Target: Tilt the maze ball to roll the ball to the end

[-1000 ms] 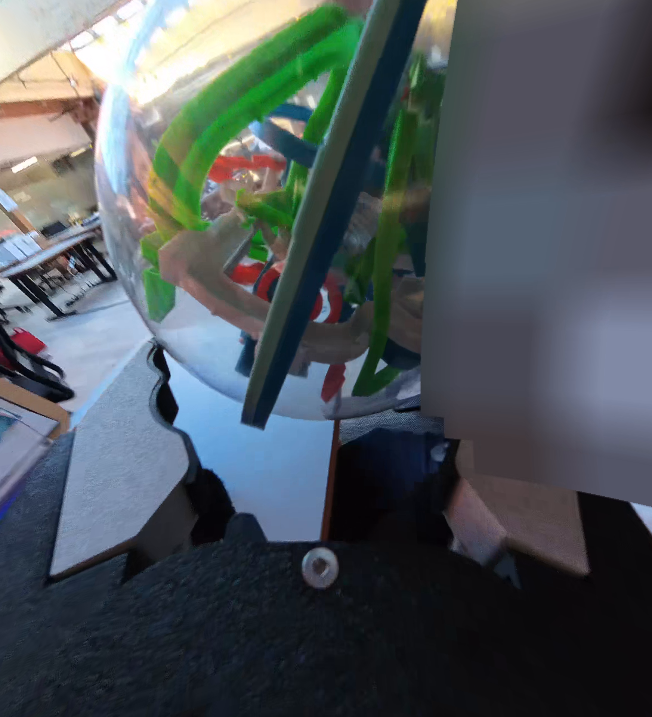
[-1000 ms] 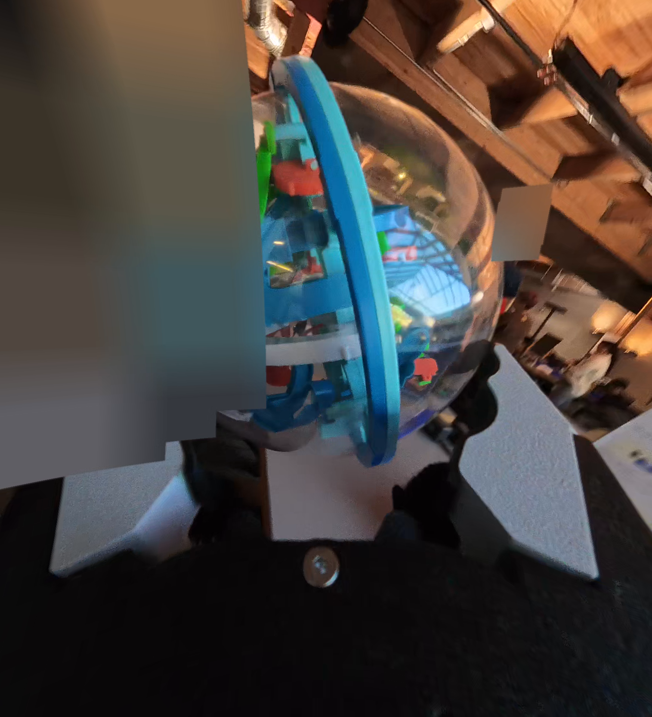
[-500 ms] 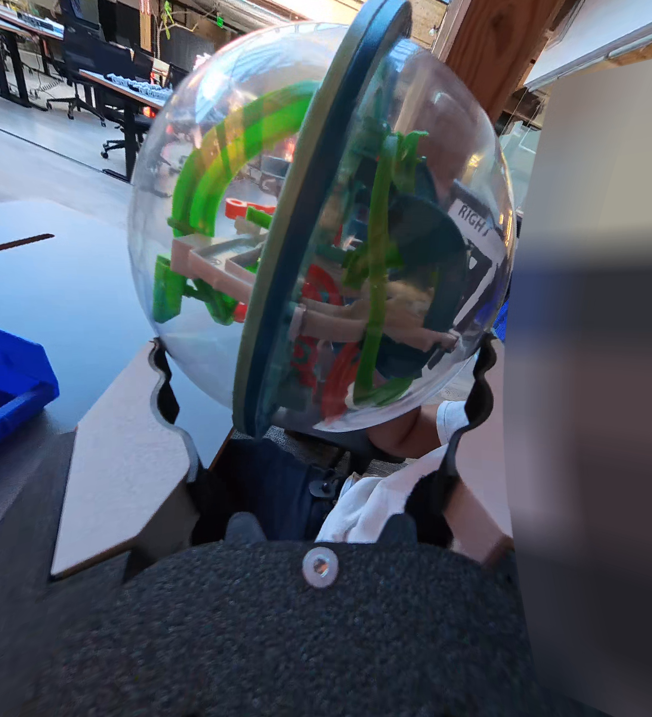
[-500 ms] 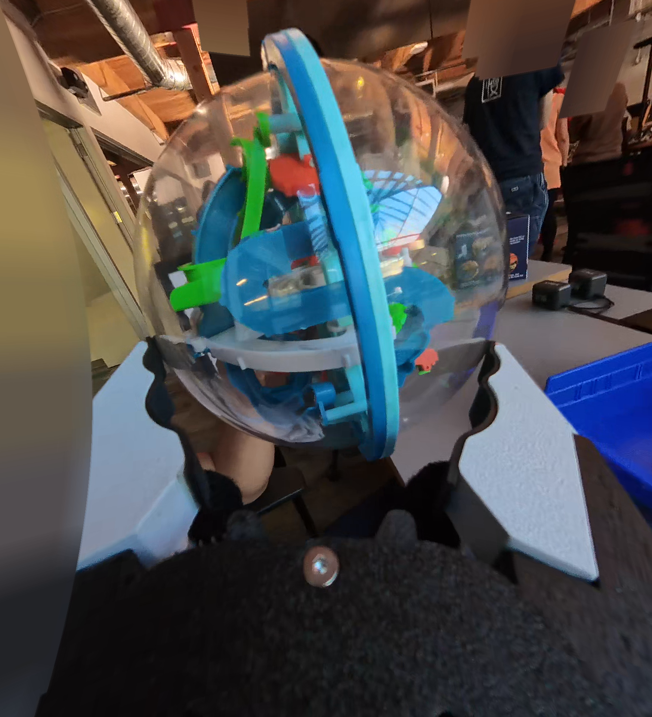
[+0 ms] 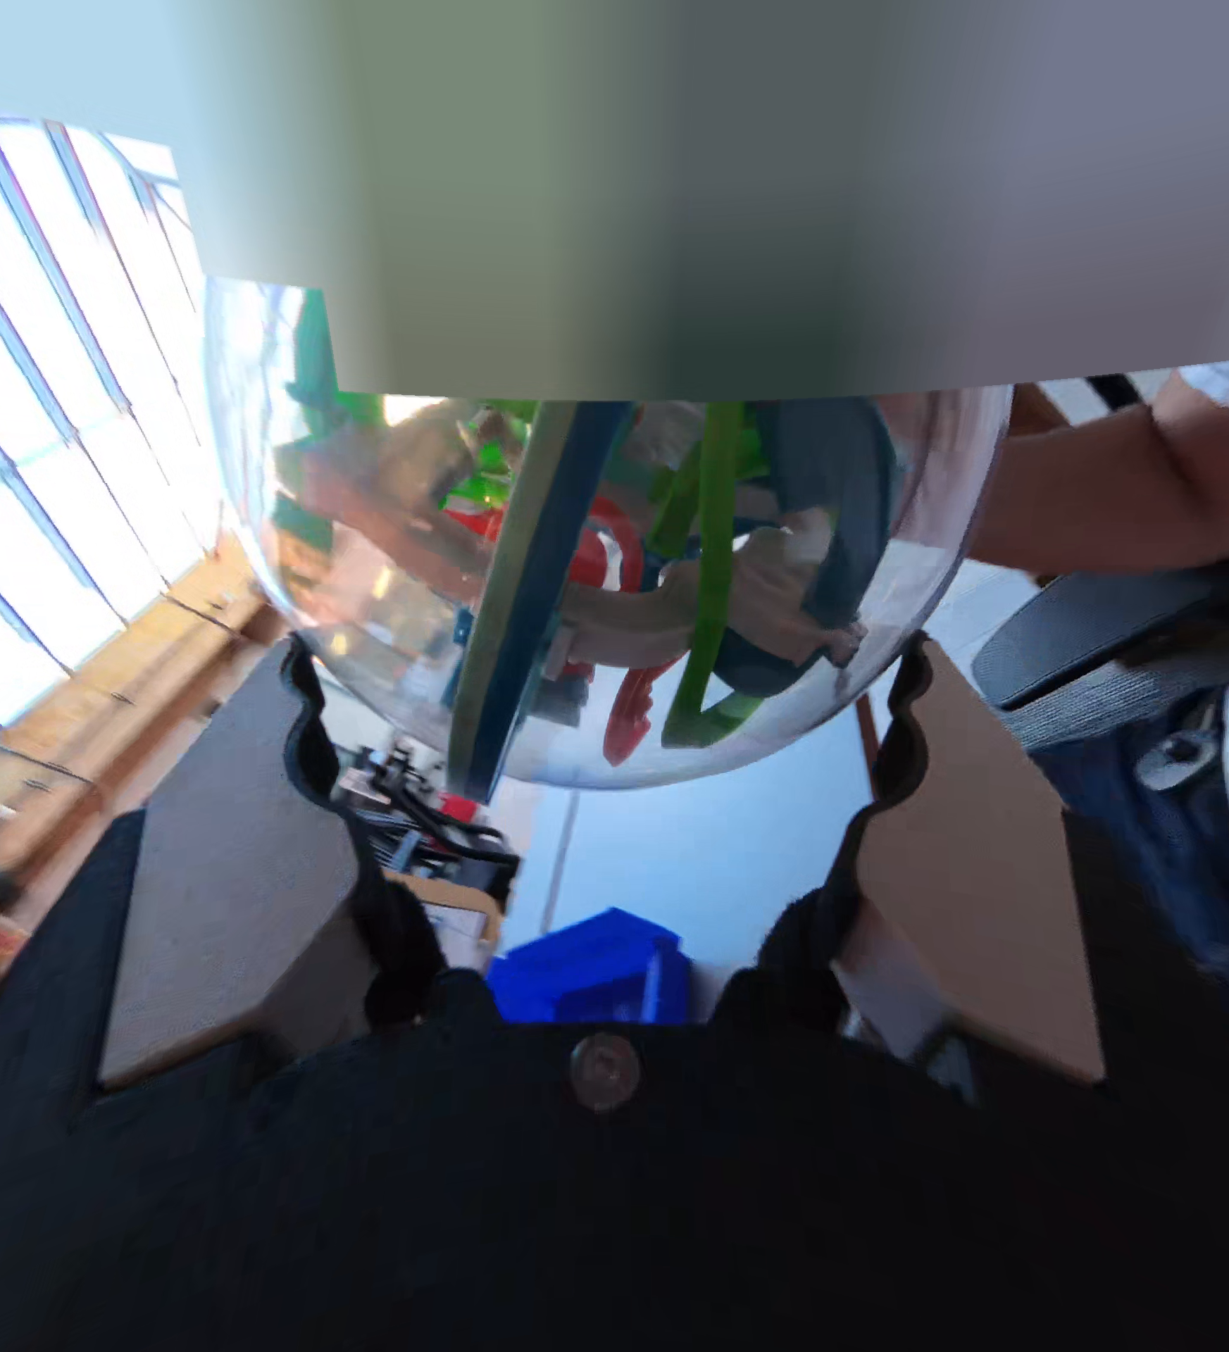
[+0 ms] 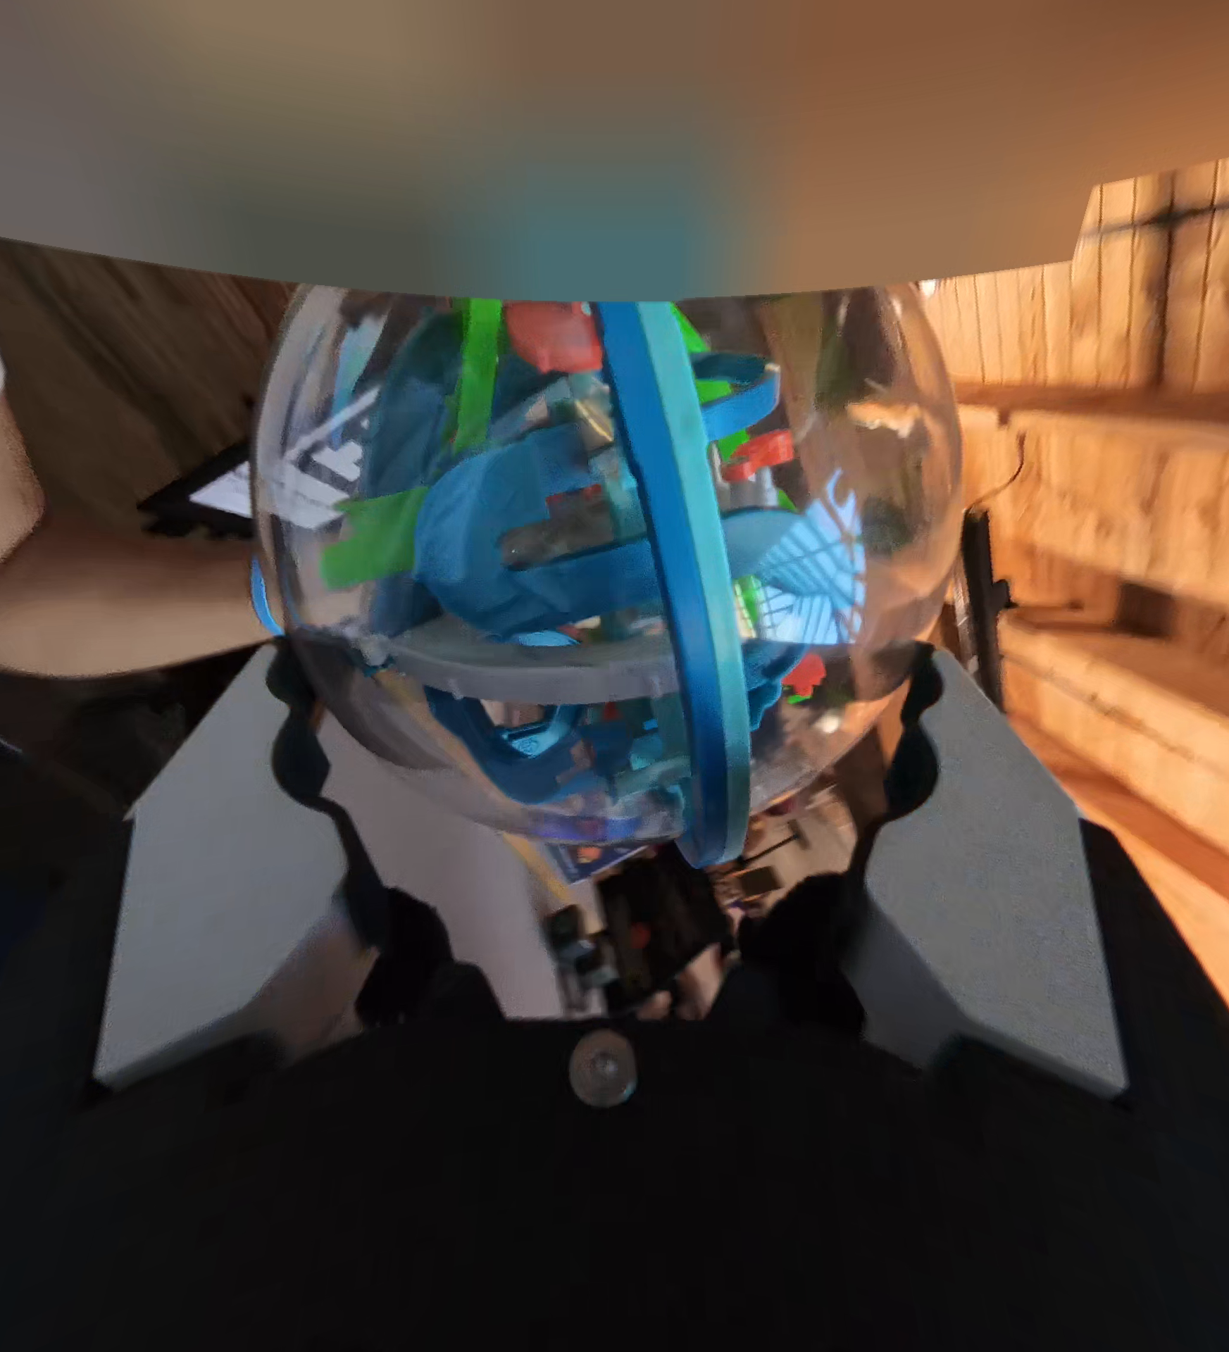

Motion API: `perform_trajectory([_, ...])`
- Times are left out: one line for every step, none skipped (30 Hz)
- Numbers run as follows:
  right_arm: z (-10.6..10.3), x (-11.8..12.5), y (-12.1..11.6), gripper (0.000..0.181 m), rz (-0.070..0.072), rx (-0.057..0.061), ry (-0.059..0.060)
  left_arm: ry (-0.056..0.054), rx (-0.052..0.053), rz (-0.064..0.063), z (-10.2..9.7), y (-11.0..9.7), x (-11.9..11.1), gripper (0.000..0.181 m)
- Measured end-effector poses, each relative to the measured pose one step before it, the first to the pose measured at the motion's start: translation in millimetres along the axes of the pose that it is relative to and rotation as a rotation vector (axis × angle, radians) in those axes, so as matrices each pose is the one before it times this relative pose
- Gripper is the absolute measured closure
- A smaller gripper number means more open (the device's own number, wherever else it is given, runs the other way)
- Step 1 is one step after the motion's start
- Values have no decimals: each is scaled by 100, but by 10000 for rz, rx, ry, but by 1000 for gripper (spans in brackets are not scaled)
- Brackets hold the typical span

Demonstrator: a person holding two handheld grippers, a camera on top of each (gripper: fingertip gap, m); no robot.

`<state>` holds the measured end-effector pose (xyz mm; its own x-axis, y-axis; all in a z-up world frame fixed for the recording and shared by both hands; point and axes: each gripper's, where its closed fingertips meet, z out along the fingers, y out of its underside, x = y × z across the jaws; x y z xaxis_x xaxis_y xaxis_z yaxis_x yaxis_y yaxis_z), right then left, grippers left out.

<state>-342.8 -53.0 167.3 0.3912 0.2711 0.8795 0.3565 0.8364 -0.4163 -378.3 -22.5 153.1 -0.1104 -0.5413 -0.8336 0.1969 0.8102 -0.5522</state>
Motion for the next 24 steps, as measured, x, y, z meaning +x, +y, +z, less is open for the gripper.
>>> perform_trajectory([26, -587, -1093, 28, -848, -28, -48, -159, 25, 805, -375, -873, 533, 33])
perform_trajectory([27, -387, -883, 28, -645, -19, -25, -123, -87, 588, -281, -603, 345, 33])
perform_trajectory([-25, -125, -272, 28, -288, 48, 0, -59, -210, 238, -92, -48, 100, 33])
perform_trajectory([26, 29, 433, 28, 151, -33, -15, -2, -334, -77, 12, 445, -28, 33])
perform_trajectory([101, -54, 495, 28, 59, -425, -27, -47, -397, 32, -98, 440, -11, 33])
perform_trajectory([90, -254, -192, 28, -690, -450, 17, -207, -452, 526, -290, 176, 65, 34])
perform_trajectory([-7, -241, -909, 28, -1064, -195, 83, -309, -458, 761, -351, -63, 73, 34])
perform_trajectory([-71, -153, -1196, 28, -855, 44, 55, -235, -365, 534, -305, -184, 61, 35])
perform_trajectory([-79, -36, -1124, 28, -402, 156, -11, -78, -224, 196, -217, -251, 99, 35])
perform_trajectory([-73, 58, -834, 28, -92, 121, -34, 16, -112, 16, -120, -256, 86, 35])
perform_trajectory([-66, 46, -455, 28, -134, -26, -8, -38, -104, 61, -65, -159, 16, 35])
perform_trajectory([-51, 15, -120, 28, -296, -163, 18, -155, -156, 187, -55, -46, -72, 36])
perform_trajectory([-47, 26, 110, 28, -314, -267, 31, -209, -170, 230, -67, -26, -133, 36])
perform_trajectory([-52, 72, 135, 28, -182, -228, 31, -180, -105, 177, -107, -135, -122, 36])
perform_trajectory([-76, 90, 88, 28, -72, -143, 32, -133, -17, 118, -164, -268, -101, 36])
perform_trajectory([-81, 106, 4, 28, -2, -50, 34, -85, 79, 65, -189, -382, -74, 36])
perform_trajectory([-90, 89, -126, 28, 88, 46, 10, -17, 119, -6, -177, -397, -2, 36])
perform_trajectory([-64, 69, -218, 28, 118, 105, -7, 12, 98, -35, -162, -348, 17, 36])
perform_trajectory([-48, 64, -149, 28, 7, 49, 17, -34, 66, 28, -139, -290, -17, 36])
perform_trajectory([-9, 54, -23, 29, -83, -54, 33, -85, 13, 99, -122, -181, -56, 36])
perform_trajectory([2, 39, 54, 28, -82, -82, 22, -87, -56, 98, -70, -86, -60, 37])
perform_trajectory([-20, 19, 88, 28, -37, -77, 7, -57, -78, 54, -20, -14, -15, 37])
perform_trajectory([-3, 8, 105, 29, -2, -56, -2, -36, -85, 28, 3, 17, -8, 37])
perform_trajectory([-1, 19, 143, 28, -18, -78, 8, -49, -71, 45, -1, 0, -20, 37])
